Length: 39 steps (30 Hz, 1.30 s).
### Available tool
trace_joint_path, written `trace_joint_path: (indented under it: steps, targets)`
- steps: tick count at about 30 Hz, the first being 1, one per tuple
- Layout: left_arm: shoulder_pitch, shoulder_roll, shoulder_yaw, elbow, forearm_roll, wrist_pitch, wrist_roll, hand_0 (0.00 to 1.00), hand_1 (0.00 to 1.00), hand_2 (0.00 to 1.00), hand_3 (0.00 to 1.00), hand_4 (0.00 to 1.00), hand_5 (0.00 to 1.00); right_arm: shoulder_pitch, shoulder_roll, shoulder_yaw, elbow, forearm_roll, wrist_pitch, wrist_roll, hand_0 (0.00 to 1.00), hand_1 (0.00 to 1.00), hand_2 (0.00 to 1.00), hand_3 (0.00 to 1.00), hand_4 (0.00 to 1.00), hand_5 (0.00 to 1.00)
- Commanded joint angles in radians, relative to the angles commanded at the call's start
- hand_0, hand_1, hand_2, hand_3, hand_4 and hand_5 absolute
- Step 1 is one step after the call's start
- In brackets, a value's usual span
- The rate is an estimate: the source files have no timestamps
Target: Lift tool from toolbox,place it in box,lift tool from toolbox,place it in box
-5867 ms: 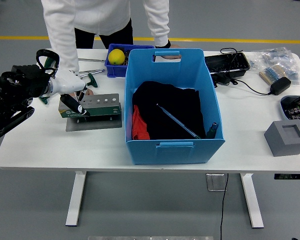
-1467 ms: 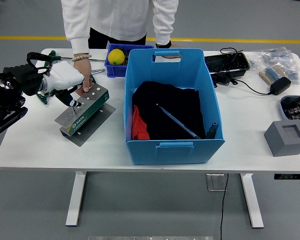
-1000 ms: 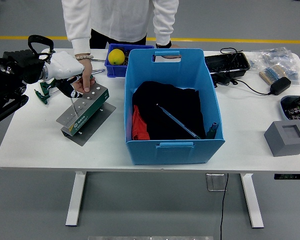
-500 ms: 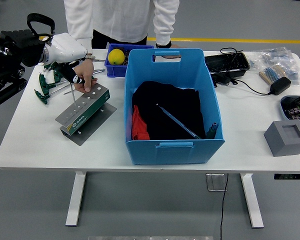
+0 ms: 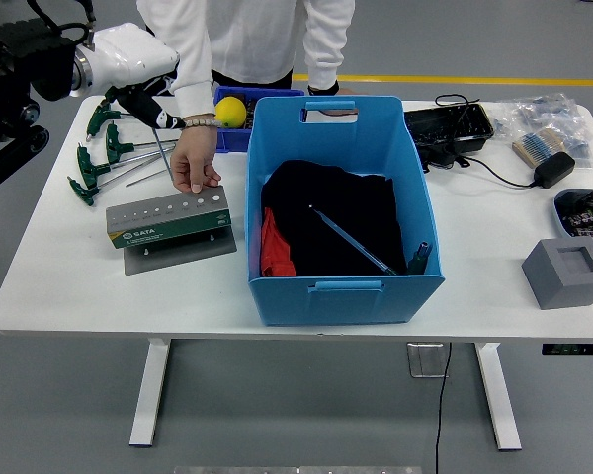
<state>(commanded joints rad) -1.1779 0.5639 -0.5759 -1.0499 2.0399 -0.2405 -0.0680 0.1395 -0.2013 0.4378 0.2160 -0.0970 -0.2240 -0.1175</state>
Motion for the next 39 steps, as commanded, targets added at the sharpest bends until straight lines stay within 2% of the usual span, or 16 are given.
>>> trace_joint_path:
  steps: [2,8,11,15,19,21,26,30,33,35,39]
  targets:
    - [0.008,0.015,-0.080,-0.035,0.004,-0.007,0.010,0.083,0.002,0.038,0.073,0.785,0.579,-0.001,0.001,-0.003,-0.001,0.007,0.000,0.002,0.652,0.632,0.703,0.562,0.796,0.679]
    - [0.040,0.034,-0.206,-0.101,-0.033,-0.006,0.041,0.083,0.002,0.039,0.073,0.783,0.576,-0.003,0.002,0.005,-0.001,-0.004,0.001,-0.002,0.652,0.632,0.702,0.563,0.796,0.679]
    - [0.070,0.029,-0.270,-0.131,-0.069,0.013,0.053,0.083,0.002,0.039,0.073,0.783,0.576,-0.002,0.002,0.008,0.000,-0.009,0.001,-0.003,0.652,0.632,0.702,0.563,0.796,0.679]
    - [0.142,-0.007,-0.413,-0.178,-0.082,0.072,0.053,0.087,0.002,0.038,0.072,0.782,0.574,0.001,0.001,0.007,0.000,-0.010,-0.001,-0.003,0.652,0.633,0.702,0.562,0.796,0.679]
    - [0.216,-0.067,-0.555,-0.209,-0.114,0.155,0.047,0.087,0.002,0.038,0.072,0.782,0.574,0.004,0.001,0.006,0.001,-0.009,-0.002,-0.002,0.652,0.633,0.702,0.562,0.796,0.679]
    - [0.252,-0.109,-0.618,-0.219,-0.133,0.200,0.043,0.083,0.002,0.037,0.069,0.772,0.561,0.007,0.001,0.010,0.002,-0.016,-0.003,-0.004,0.651,0.633,0.702,0.562,0.796,0.679]
    - [0.319,-0.208,-0.694,-0.220,-0.143,0.296,0.016,0.083,0.002,0.034,0.068,0.772,0.557,0.014,0.001,0.020,0.003,-0.034,-0.003,-0.010,0.650,0.636,0.704,0.562,0.795,0.680]
    - [0.347,-0.268,-0.691,-0.186,-0.169,0.359,-0.004,0.083,0.002,0.034,0.068,0.772,0.557,0.015,0.001,0.022,0.004,-0.040,-0.002,-0.012,0.650,0.636,0.704,0.562,0.795,0.680]
    - [0.365,-0.330,-0.648,-0.130,-0.188,0.430,-0.035,0.086,0.002,0.034,0.068,0.772,0.556,0.012,0.001,0.032,0.005,-0.054,-0.003,-0.016,0.651,0.637,0.704,0.562,0.795,0.680]
    - [0.375,-0.368,-0.614,-0.093,-0.199,0.454,-0.051,0.086,0.002,0.034,0.068,0.772,0.556,0.015,0.000,0.038,0.006,-0.067,-0.003,-0.020,0.651,0.637,0.704,0.562,0.795,0.680]
    - [0.381,-0.430,-0.556,0.000,-0.206,0.467,-0.067,0.087,0.002,0.035,0.068,0.779,0.554,0.020,-0.001,0.043,0.007,-0.082,-0.002,-0.024,0.651,0.637,0.704,0.562,0.794,0.680]
